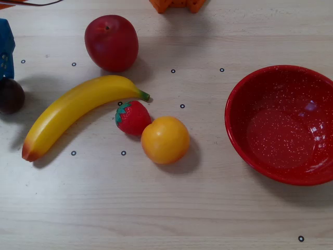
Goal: Put plum in the red bowl.
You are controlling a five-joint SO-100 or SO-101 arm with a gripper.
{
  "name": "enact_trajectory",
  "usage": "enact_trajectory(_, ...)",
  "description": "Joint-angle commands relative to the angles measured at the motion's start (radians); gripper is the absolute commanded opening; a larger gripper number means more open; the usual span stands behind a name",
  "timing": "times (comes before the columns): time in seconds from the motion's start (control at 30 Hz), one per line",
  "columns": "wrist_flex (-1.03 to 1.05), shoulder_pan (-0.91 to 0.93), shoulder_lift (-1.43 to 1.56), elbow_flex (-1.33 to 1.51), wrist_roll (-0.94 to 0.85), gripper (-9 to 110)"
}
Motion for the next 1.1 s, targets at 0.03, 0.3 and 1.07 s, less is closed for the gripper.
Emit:
enact_trajectory(0.03,-0.02,0.028,0.064,-0.067,0.023,55)
enact_trajectory(0.3,-0.018,0.028,0.067,-0.063,0.026,52)
enact_trajectory(1.07,-0.021,0.029,0.071,-0.063,0.046,42)
